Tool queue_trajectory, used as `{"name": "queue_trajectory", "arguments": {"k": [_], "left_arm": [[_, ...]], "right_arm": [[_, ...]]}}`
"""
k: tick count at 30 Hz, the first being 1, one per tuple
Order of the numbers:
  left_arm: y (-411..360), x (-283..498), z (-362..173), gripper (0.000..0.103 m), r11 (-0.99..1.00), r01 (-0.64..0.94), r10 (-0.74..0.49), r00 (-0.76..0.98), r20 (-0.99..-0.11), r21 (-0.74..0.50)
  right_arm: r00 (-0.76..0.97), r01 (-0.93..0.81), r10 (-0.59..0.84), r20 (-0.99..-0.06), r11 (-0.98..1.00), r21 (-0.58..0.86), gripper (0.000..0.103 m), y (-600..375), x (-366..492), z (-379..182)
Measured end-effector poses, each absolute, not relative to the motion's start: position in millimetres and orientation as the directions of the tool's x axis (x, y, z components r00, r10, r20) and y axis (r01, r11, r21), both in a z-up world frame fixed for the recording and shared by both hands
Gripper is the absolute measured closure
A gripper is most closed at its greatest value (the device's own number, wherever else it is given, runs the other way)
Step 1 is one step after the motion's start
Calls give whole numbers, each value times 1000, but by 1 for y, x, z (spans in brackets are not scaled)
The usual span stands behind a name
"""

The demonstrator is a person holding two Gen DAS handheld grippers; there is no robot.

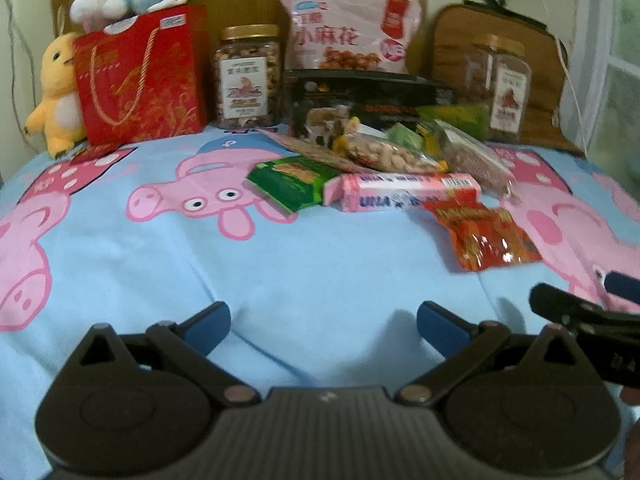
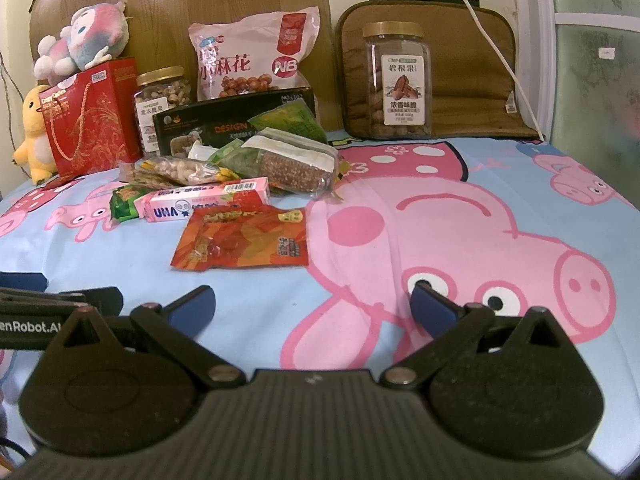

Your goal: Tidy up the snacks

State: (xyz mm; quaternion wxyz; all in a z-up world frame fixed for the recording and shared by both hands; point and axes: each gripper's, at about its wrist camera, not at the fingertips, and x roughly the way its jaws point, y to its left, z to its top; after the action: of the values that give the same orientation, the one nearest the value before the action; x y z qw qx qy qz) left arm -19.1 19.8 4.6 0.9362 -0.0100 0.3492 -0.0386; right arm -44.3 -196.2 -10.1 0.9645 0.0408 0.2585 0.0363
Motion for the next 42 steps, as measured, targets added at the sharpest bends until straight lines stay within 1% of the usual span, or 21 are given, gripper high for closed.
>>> {"name": "queue_trajectory", "arguments": {"k": [7,10,12,13,14,16,17,18,19,20,21,24,26,28,29,30,31,34,36,38,42], "left_arm": [[42,-19,20,0,996,31,-78,784,-616,-87],[43,-12,26,1,988,73,-141,767,-626,-133],[41,-4,31,6,977,127,-207,750,-628,-170],[38,-1,33,7,970,159,-240,741,-627,-183],[34,3,35,9,961,193,-275,729,-627,-198],[24,13,37,12,943,243,-333,698,-634,-227],[20,20,36,17,934,259,-358,679,-641,-248],[16,28,35,23,919,274,-393,651,-649,-282],[13,34,33,25,908,280,-418,630,-654,-311],[11,41,30,29,896,275,-444,602,-664,-349],[9,50,25,33,878,269,-477,569,-670,-397],[4,70,10,35,810,259,-580,486,-653,-527],[2,74,8,36,801,255,-588,503,-633,-542],[-4,79,7,50,794,253,-598,495,-631,-553],[-7,80,6,63,788,256,-607,476,-637,-560],[-14,80,5,71,788,260,-609,462,-644,-559],[-17,81,5,76,792,263,-606,458,-651,-551],[-29,76,7,80,806,285,-588,477,-653,-518],[-31,70,12,83,808,315,-587,503,-634,-499],[-25,65,17,88,791,334,-608,515,-604,-513],[-6,63,19,90,744,324,-659,501,-561,-584]], "right_arm": [[883,-79,117,-454,992,102,0,-202,-48,1],[878,-118,158,-452,986,115,0,-205,-43,4],[864,-153,204,-460,977,146,1,-210,-37,7],[855,-168,227,-466,972,165,8,-214,-34,9],[841,-186,256,-477,964,189,12,-219,-28,11],[821,-210,293,-491,953,218,27,-226,-20,12],[806,-222,313,-503,947,233,30,-230,-13,12],[794,-232,328,-511,941,244,36,-232,-10,11],[782,-245,347,-517,935,257,42,-234,-6,10],[770,-256,365,-524,928,270,45,-236,-2,9],[760,-266,380,-528,922,281,52,-236,-1,8],[733,-283,416,-539,906,315,60,-239,3,6],[723,-280,436,-536,894,350,61,-241,5,4],[725,-272,445,-526,886,375,61,-245,7,2],[727,-268,450,-519,881,389,61,-246,6,1],[729,-266,454,-512,878,399,61,-247,6,0],[730,-265,456,-508,875,405,61,-248,7,0],[742,-263,456,-492,872,413,60,-249,4,-2],[748,-262,456,-481,870,418,60,-251,2,-4],[749,-259,461,-475,864,431,59,-254,4,-4],[735,-258,502,-455,828,498,43,-261,9,-4]]}}
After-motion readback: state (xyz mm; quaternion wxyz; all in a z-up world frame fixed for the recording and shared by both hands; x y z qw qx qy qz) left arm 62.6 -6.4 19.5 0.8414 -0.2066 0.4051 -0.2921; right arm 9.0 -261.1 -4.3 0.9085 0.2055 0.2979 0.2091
